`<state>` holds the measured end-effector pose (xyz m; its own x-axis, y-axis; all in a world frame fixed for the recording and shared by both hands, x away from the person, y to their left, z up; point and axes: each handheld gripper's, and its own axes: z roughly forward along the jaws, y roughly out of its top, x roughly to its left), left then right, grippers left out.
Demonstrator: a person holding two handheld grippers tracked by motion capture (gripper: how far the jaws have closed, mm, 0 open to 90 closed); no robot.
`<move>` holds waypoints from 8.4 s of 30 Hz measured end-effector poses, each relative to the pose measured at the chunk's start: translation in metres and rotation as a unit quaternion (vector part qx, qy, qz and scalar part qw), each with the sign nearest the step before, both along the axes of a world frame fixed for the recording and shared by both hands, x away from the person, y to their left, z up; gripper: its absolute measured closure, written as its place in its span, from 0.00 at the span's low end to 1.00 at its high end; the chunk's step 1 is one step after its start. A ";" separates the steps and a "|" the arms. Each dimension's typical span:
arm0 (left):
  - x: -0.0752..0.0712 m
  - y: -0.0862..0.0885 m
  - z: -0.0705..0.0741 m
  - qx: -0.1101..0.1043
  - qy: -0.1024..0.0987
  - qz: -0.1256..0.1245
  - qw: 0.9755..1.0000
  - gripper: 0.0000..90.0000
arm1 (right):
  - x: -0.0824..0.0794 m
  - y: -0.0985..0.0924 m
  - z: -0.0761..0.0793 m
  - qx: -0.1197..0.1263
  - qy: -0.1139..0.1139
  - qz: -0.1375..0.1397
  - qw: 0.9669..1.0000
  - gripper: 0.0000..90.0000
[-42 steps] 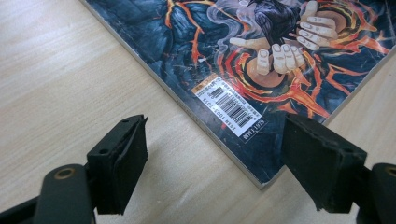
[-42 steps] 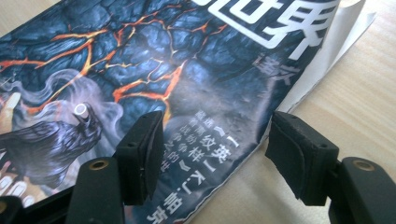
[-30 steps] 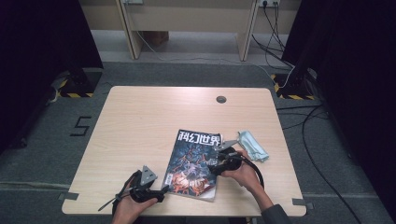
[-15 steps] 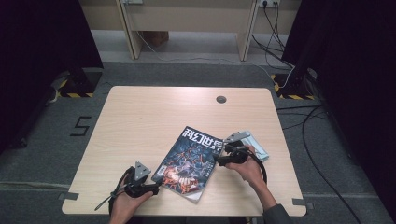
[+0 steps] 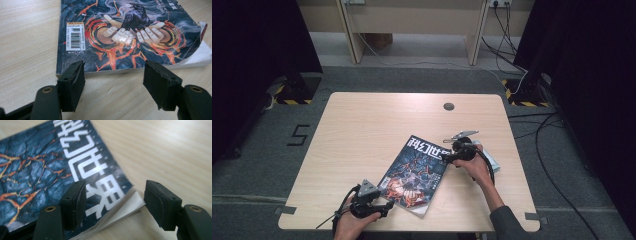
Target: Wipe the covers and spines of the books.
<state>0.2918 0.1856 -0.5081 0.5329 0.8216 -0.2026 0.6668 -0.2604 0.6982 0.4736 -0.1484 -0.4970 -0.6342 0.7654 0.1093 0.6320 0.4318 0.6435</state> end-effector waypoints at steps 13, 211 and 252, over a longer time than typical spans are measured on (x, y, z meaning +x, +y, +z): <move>0.029 0.017 -0.002 -0.023 0.001 0.044 0.999 0.33 | -0.045 -0.012 0.006 -0.032 0.011 0.038 0.999 0.38; 0.027 -0.003 -0.002 0.017 -0.010 0.015 1.000 0.41 | -0.038 0.051 -0.007 0.067 0.050 0.045 0.995 0.64; 0.023 -0.003 -0.003 0.017 -0.014 0.016 1.000 0.43 | -0.051 0.075 0.024 0.115 0.082 0.122 0.982 0.75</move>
<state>0.3150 0.1829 -0.5108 0.5110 0.8446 -0.1601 0.6559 -0.2627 0.7076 0.4223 -0.0735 -0.4727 -0.7555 0.5354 0.3776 0.6306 0.4378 0.6409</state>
